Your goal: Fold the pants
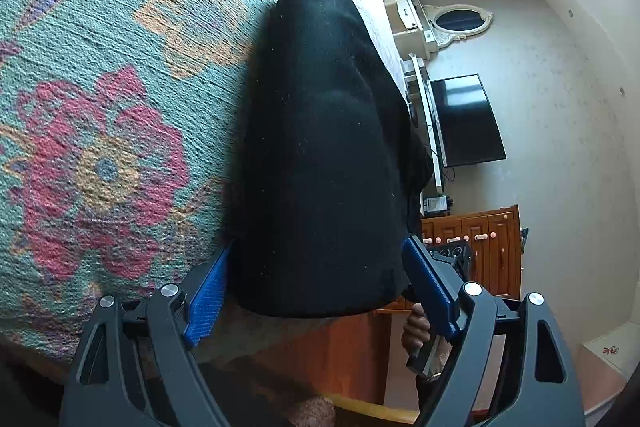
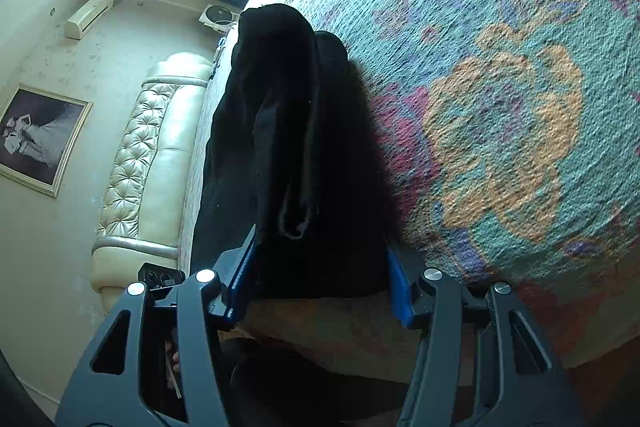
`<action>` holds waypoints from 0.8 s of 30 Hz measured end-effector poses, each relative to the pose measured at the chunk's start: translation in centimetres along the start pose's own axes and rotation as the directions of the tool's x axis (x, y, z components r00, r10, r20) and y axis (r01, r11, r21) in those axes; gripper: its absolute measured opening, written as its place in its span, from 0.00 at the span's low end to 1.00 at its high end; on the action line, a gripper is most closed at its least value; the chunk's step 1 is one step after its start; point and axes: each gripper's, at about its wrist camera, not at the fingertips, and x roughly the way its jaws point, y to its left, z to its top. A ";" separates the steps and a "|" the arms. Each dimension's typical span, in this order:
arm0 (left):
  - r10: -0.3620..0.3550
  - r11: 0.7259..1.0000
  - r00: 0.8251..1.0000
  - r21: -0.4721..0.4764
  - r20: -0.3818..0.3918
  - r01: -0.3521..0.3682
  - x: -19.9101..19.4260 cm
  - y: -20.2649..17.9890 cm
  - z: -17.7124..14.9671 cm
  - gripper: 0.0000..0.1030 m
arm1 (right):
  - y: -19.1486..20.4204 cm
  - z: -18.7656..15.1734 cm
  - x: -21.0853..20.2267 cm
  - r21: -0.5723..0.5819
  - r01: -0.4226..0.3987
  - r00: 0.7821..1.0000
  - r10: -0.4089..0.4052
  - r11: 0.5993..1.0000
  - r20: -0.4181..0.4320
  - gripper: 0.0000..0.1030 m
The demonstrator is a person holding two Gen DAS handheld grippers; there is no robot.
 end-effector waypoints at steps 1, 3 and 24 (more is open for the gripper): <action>-0.010 1.000 1.000 -0.013 -0.003 0.009 0.2 0.0 0.2 0.79 | -0.2 0.0 -0.1 -0.001 0.000 1.000 0.000 1.000 -0.004 0.56; -0.024 0.999 1.000 -0.045 0.011 0.025 0.4 0.2 0.6 0.79 | 0.1 0.1 0.0 -0.004 -0.001 1.000 0.001 1.000 -0.006 0.57; 0.111 0.991 0.983 0.052 0.145 -0.119 -4.8 -0.3 1.0 0.29 | 4.8 -0.9 3.8 -0.091 -0.036 0.999 0.033 0.995 -0.029 0.37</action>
